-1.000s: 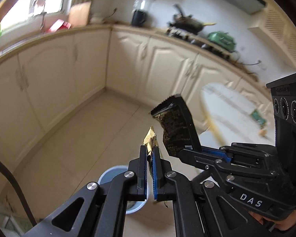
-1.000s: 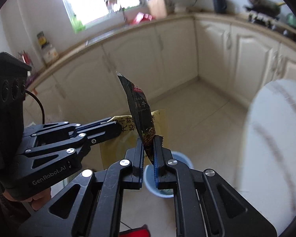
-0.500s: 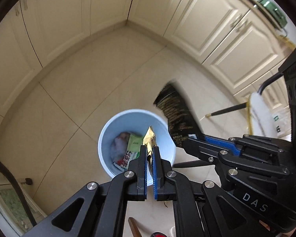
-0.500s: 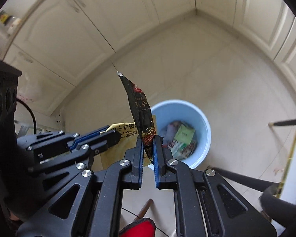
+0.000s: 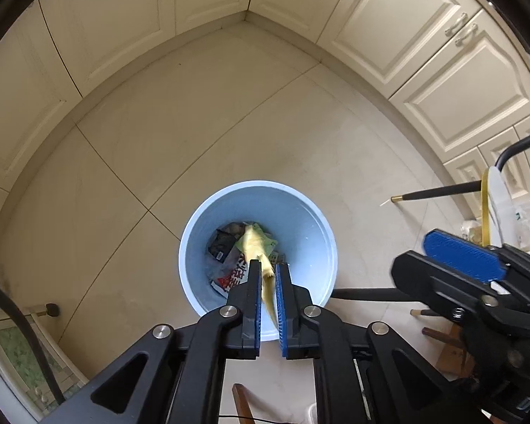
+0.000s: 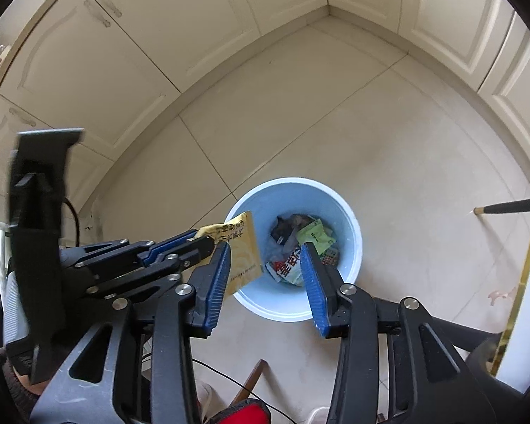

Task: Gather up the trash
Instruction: 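Carry both packets over the blue bin and open both grippers, then move both tools back toward the table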

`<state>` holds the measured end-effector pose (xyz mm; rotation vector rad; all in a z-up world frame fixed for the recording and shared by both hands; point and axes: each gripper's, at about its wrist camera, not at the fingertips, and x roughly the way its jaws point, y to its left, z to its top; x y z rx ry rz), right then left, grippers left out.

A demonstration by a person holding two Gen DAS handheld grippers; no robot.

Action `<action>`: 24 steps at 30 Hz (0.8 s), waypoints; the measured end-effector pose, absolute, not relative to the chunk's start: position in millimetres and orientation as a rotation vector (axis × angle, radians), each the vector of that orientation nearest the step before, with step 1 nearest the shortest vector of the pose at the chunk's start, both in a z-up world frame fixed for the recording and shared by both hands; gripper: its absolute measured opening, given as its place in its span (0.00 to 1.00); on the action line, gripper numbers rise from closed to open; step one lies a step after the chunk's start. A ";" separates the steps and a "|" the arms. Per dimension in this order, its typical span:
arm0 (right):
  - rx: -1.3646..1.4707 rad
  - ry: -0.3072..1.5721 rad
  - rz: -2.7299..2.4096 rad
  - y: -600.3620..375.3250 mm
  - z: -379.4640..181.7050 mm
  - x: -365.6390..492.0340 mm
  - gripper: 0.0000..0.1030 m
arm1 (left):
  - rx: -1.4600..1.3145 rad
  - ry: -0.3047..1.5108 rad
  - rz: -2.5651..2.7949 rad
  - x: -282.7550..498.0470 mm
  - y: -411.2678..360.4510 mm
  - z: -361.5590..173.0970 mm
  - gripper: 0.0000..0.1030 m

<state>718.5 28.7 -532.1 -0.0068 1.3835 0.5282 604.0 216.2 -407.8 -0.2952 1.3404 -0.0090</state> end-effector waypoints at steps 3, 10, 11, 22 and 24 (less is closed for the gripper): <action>-0.014 1.360 0.516 28.0 -516.8 712.9 0.42 | -0.296 1.325 0.006 601.5 205.1 -396.4 0.18; -0.008 1.249 0.550 32.7 -455.2 688.8 0.49 | -0.299 1.155 0.127 556.5 209.2 -314.4 0.36; -0.015 1.218 0.553 33.0 -441.6 682.0 0.51 | -0.284 1.102 0.165 544.8 211.2 -291.6 0.39; -0.022 0.829 0.507 -13.0 -262.9 582.7 0.90 | -0.115 0.632 0.249 429.8 139.5 -109.9 0.74; -0.021 0.758 0.477 -28.8 -230.8 559.8 0.96 | -0.092 0.558 0.230 408.4 115.1 -87.5 0.81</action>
